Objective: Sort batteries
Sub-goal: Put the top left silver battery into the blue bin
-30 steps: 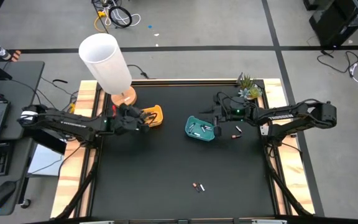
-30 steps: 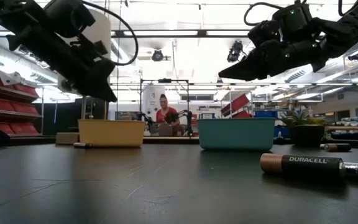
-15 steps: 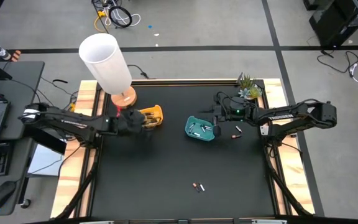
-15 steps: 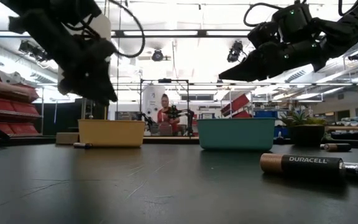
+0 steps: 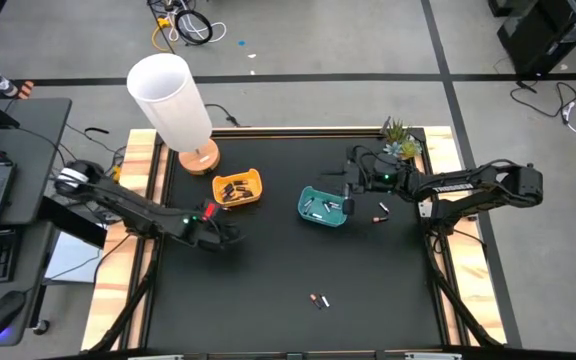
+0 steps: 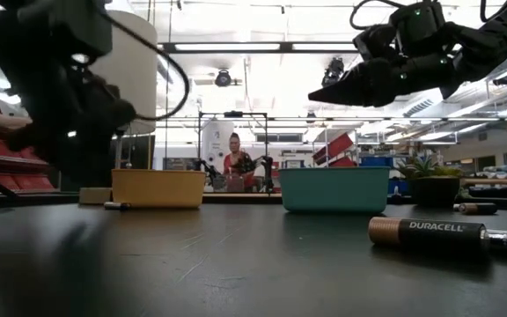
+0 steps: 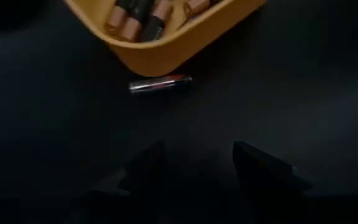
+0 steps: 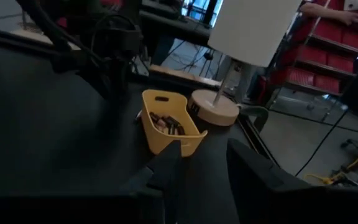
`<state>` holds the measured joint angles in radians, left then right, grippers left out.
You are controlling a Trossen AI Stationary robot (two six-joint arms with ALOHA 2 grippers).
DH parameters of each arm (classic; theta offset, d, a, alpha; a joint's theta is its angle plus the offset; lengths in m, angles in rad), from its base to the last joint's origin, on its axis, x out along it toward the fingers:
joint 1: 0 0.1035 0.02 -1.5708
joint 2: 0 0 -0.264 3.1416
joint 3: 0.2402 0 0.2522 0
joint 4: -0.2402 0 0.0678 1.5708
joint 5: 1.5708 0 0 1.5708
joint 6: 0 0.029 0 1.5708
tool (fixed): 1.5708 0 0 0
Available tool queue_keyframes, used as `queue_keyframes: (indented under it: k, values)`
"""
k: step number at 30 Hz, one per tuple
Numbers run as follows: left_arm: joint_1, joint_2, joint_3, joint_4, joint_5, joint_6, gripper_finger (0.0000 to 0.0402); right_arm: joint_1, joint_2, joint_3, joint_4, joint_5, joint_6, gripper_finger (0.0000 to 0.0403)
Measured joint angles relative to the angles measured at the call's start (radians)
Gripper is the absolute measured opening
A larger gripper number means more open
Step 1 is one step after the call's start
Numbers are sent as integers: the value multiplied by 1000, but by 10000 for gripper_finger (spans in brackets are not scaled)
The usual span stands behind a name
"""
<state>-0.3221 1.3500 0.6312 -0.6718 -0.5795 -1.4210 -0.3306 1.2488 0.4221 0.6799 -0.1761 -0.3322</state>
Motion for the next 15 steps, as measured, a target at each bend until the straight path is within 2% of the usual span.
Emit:
queue_keyframes:
  k: [5, 11, 15]
  values:
    - [8, 107, 1, 90, -4, 3, 226, -5, 1, 0, -5, 0, -11, 114]
    - [30, 171, 2, 93, -10, 19, 298, -5, 1, 0, -7, -8, -13, 114]
    - [40, 176, 1, 101, -99, 2, 340, -6, 1, 0, -7, -9, -15, 114]
